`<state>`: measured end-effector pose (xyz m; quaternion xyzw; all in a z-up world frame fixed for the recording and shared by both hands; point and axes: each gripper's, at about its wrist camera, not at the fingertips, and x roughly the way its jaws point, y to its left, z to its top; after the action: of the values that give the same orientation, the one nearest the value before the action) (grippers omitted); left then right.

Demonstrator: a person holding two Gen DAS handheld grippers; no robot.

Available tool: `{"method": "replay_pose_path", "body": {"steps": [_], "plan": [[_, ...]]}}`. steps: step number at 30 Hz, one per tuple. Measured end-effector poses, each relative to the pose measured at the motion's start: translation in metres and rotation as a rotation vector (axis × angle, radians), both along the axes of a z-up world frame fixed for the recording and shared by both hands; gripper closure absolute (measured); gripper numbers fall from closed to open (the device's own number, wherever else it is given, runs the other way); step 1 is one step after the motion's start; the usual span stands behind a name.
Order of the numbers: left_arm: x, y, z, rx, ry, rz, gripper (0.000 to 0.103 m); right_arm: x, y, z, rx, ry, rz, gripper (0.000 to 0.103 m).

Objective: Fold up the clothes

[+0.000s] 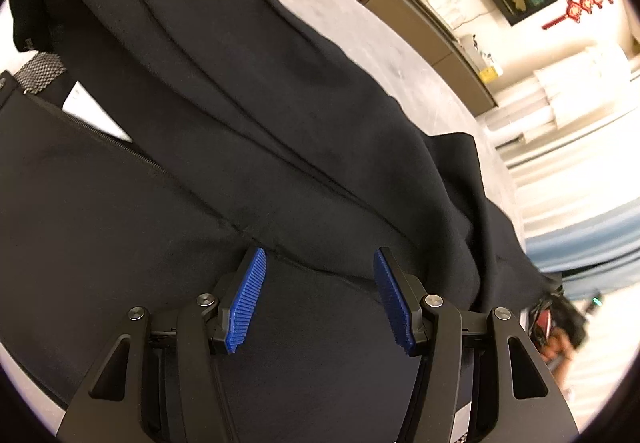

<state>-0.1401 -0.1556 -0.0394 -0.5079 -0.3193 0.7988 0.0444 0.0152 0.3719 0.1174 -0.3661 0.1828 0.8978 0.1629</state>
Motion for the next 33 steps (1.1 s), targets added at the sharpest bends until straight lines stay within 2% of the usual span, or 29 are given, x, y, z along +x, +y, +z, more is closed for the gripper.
{"method": "replay_pose_path", "body": {"steps": [1,3,5,6,9,10,13,14,18,21,22,24,28,33], "plan": [[0.002,-0.001,0.0,0.004,-0.004,0.003,0.043,0.014,0.003,0.016,-0.023,0.06,-0.028,0.1],[0.005,-0.002,0.0,0.011,-0.013,0.006,0.043,0.038,0.001,0.033,-0.026,0.116,-0.097,0.1],[0.007,-0.001,0.001,0.004,-0.021,-0.003,0.043,0.068,-0.005,0.033,-0.038,0.086,-0.187,0.099],[0.009,0.001,0.0,-0.001,-0.026,-0.009,0.043,0.081,-0.005,0.023,-0.065,0.035,-0.221,0.099],[0.013,0.002,0.0,-0.007,-0.034,-0.022,0.043,0.093,-0.001,-0.009,-0.212,-0.085,-0.232,0.099],[0.015,0.001,0.001,-0.008,-0.033,-0.023,0.043,0.096,-0.001,-0.014,-0.247,-0.102,-0.233,0.099],[0.02,-0.004,0.004,-0.008,-0.023,-0.013,0.043,0.091,-0.001,-0.006,-0.27,-0.065,-0.226,0.099],[0.022,-0.007,0.005,-0.007,-0.019,-0.008,0.043,0.087,-0.002,-0.01,-0.264,-0.069,-0.217,0.099],[0.033,-0.027,0.014,0.012,0.025,0.073,0.043,0.093,-0.005,0.001,-0.134,-0.092,-0.225,0.099],[0.04,-0.043,0.022,0.068,0.067,0.123,0.043,0.106,0.0,-0.006,-0.064,-0.149,-0.214,0.099],[0.042,-0.046,0.025,0.093,0.086,0.133,0.039,0.112,0.002,-0.01,-0.054,-0.175,-0.211,0.099],[0.046,-0.053,0.031,0.143,0.125,0.154,0.036,0.117,0.007,-0.014,-0.091,-0.166,-0.211,0.099],[0.047,-0.059,0.038,0.197,0.164,0.148,0.032,0.105,0.003,-0.017,-0.092,-0.157,-0.173,0.099],[0.029,-0.072,0.025,0.112,0.097,0.188,0.033,0.109,0.022,-0.027,-0.223,-0.107,-0.183,0.099]]}}
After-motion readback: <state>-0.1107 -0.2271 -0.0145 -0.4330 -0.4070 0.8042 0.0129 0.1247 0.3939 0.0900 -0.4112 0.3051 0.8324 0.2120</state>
